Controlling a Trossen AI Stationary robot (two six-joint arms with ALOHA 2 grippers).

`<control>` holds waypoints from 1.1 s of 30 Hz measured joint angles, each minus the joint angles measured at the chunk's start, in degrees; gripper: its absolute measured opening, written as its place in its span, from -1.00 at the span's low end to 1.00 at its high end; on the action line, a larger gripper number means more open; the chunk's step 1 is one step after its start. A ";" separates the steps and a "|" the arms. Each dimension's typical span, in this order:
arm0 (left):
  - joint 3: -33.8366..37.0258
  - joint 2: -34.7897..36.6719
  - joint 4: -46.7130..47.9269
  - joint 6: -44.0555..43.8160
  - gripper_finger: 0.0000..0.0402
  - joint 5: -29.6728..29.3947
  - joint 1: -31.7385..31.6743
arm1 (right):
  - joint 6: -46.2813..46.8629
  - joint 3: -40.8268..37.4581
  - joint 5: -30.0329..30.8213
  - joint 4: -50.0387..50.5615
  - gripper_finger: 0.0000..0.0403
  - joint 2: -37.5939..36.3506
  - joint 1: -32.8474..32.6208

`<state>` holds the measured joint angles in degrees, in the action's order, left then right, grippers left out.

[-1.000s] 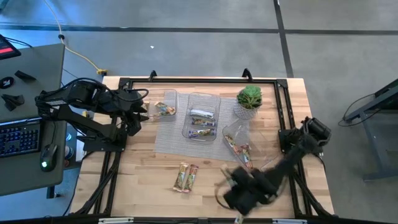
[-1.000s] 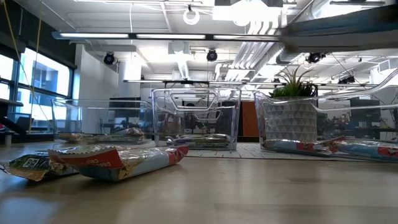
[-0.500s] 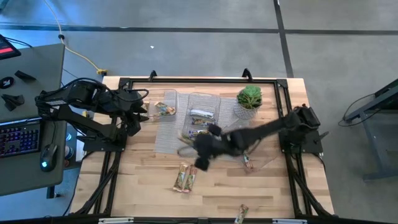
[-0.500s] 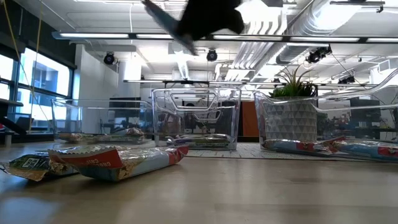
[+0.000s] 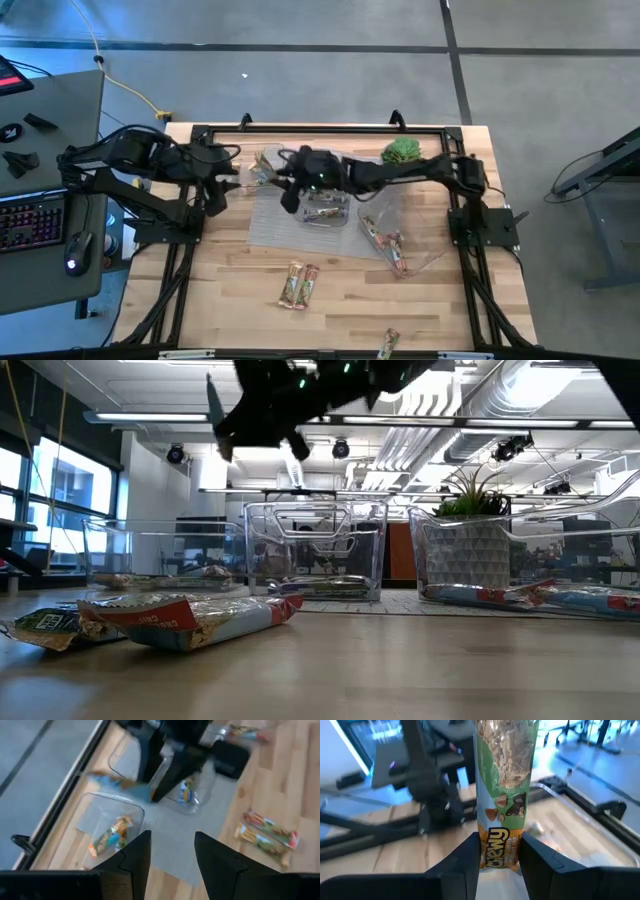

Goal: Pick and place Granola Bars by type
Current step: Put the yellow granola bar into the left transparent bin

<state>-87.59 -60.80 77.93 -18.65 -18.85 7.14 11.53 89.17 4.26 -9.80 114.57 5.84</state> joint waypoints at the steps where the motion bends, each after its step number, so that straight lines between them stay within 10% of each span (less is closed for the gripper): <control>1: 0.06 -0.12 -0.67 0.00 -0.27 -0.19 -0.02 | 0.03 0.00 -0.44 -2.65 -0.46 1.17 0.70; 14: 0.09 -0.63 -4.46 0.42 -0.27 0.16 0.00 | -0.50 -0.07 6.87 -20.22 -0.46 15.00 3.52; 33: 0.09 -0.61 -4.44 -0.09 -0.27 1.82 0.00 | -14.62 0.02 9.32 -20.52 -0.46 15.97 3.53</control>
<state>-87.50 -61.41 73.49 -18.74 -17.04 7.14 -3.09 89.19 13.58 -30.33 130.54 9.37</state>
